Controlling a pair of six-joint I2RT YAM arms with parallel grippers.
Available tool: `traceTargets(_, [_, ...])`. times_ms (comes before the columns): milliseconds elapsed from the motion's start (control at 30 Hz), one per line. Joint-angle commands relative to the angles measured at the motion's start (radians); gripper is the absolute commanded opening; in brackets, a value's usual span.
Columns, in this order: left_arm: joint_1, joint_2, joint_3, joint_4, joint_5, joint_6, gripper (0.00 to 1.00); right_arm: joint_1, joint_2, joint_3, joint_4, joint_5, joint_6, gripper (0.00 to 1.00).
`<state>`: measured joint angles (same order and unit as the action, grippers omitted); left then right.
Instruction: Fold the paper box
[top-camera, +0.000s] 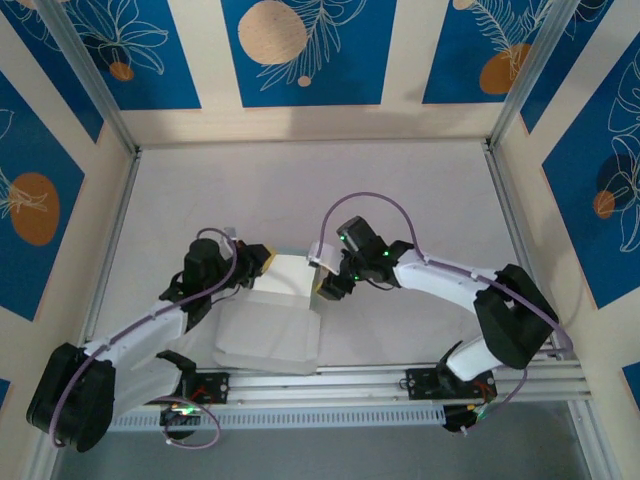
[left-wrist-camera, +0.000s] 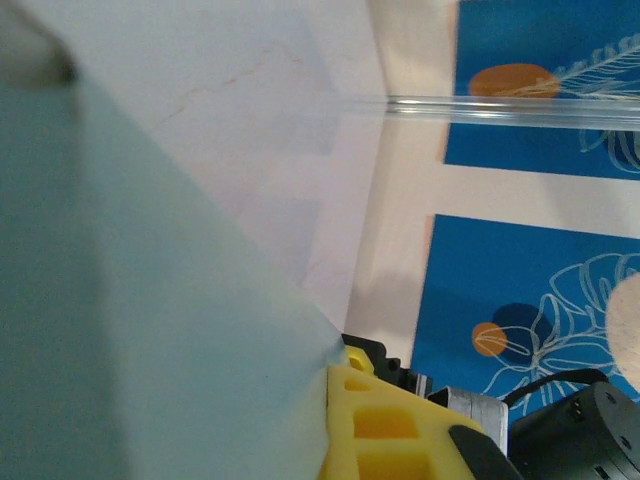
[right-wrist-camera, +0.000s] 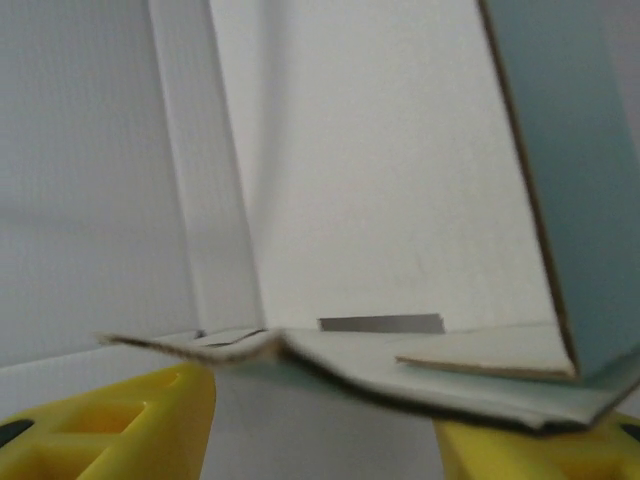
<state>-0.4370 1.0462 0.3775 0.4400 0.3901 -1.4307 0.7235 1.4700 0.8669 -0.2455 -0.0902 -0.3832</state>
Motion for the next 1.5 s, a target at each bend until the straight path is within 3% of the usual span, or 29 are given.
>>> traceTargets(0, [-0.005, 0.014, -0.033, 0.284, -0.052, 0.023, 0.00, -0.038, -0.048, -0.008, 0.082, -0.061, 0.092, 0.60])
traceTargets(267, [-0.005, 0.259, -0.025, 0.733, -0.044, -0.045, 0.00, -0.072, 0.017, 0.044, 0.146, -0.014, 0.109, 0.60])
traceTargets(467, [-0.006, 0.350, -0.054, 0.776, -0.023, -0.031, 0.00, -0.082, 0.058, 0.056, 0.172, 0.042, 0.107, 0.59])
traceTargets(700, [-0.006, 0.322, -0.090, 0.744, -0.005, 0.036, 0.00, -0.084, 0.053, 0.042, 0.153, 0.099, 0.041, 0.57])
traceTargets(933, [-0.006, 0.283, -0.100, 0.634, -0.009, 0.084, 0.00, -0.149, -0.076, -0.025, 0.148, -0.078, 0.017, 0.58])
traceTargets(1100, [-0.006, 0.282, -0.078, 0.567, -0.008, 0.073, 0.00, -0.271, -0.227, -0.095, 0.205, -0.329, 0.102, 0.58])
traceTargets(1267, [-0.006, 0.293, -0.071, 0.566, -0.003, 0.051, 0.00, -0.283, -0.205, -0.061, 0.132, -0.081, 0.054, 0.56])
traceTargets(1467, [-0.005, 0.288, -0.068, 0.548, -0.005, 0.047, 0.00, -0.244, -0.046, 0.014, 0.042, 0.077, -0.118, 0.53])
